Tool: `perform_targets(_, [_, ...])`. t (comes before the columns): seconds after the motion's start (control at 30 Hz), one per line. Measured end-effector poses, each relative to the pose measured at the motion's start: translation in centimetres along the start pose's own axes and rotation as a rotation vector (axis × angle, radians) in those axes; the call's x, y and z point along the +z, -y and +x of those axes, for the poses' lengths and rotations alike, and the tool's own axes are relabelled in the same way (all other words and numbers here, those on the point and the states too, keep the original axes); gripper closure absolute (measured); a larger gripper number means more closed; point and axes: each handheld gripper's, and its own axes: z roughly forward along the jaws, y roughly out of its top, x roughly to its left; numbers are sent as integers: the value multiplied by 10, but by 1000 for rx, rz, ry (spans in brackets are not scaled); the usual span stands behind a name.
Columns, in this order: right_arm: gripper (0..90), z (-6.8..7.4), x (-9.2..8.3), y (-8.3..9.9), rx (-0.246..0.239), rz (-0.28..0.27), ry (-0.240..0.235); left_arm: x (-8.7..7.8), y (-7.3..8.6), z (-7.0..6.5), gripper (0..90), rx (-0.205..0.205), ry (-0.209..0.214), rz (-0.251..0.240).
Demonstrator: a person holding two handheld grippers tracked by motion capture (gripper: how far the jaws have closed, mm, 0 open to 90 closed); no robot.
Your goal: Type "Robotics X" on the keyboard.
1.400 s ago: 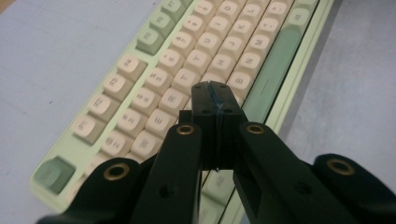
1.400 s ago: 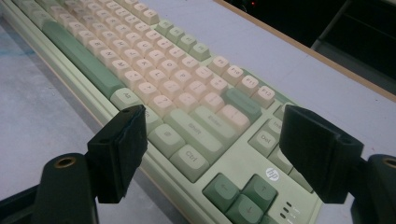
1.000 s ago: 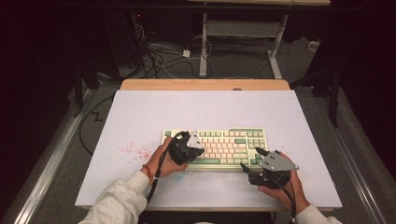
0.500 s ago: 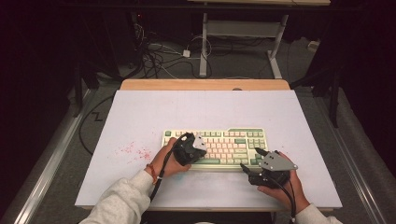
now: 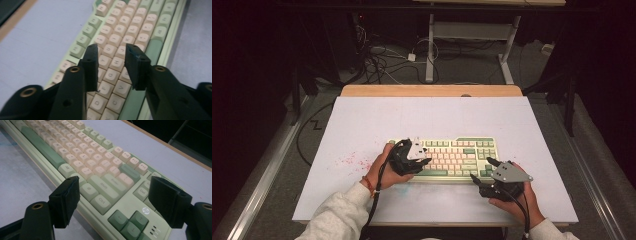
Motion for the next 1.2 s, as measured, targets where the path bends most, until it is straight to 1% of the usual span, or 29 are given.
perform_targets(0.07, [257,-1,0,0,5,3,3,-8,4,0,413,5,-35,-31])
perform_targets(0.13, [257,-2,0,0,9,2,6,-15,9,0,320,3,-49,-55])
perform_targets(0.2, [256,-3,0,0,16,3,5,-22,15,0,256,-1,-76,-72])
perform_targets(0.27, [257,-4,-1,0,21,1,5,-27,22,2,211,-10,-72,-79])
perform_targets(0.33, [256,-4,-1,0,23,1,4,-31,29,2,196,-12,-107,-77])
perform_targets(0.37, [256,-4,-1,-1,24,2,5,-33,33,3,194,-22,-105,-76])
perform_targets(0.4, [256,-4,-1,-1,25,2,7,-35,36,3,185,-21,-109,-75])
perform_targets(0.43, [255,-4,-1,-1,27,1,7,-38,40,3,178,-26,-129,-78])
perform_targets(0.5, [253,-5,0,-1,26,2,8,-44,49,4,177,-37,-136,-79])
perform_targets(0.57, [254,-5,0,-2,28,0,5,-49,59,6,176,-57,-158,-75])
perform_targets(0.67, [262,-5,0,-3,28,-2,0,-55,76,7,175,-102,-173,-71])
perform_targets(0.73, [286,-6,0,-6,34,-3,-6,-58,85,7,176,-117,-171,-56])
perform_targets(0.77, [298,-7,1,-7,33,-3,-8,-60,91,6,176,-118,-176,-39])
perform_targets(0.93, [417,-9,6,-19,32,-19,-57,-65,110,3,176,-145,-182,6])
perform_targets(1.0, [471,-9,10,-23,30,-12,-63,-66,113,2,176,-153,-178,12])
perform_targets(1.03, [507,-9,12,-26,34,-7,-77,-67,115,1,176,-158,-173,13])
perform_targets(1.1, [597,-9,16,-30,26,8,-72,-68,117,0,176,-155,-172,22])
perform_targets(1.17, [700,-11,20,-35,28,16,-103,-68,118,0,177,-164,-163,19])
perform_targets(1.2, [749,-11,22,-38,25,24,-107,-68,119,0,177,-167,-161,24])
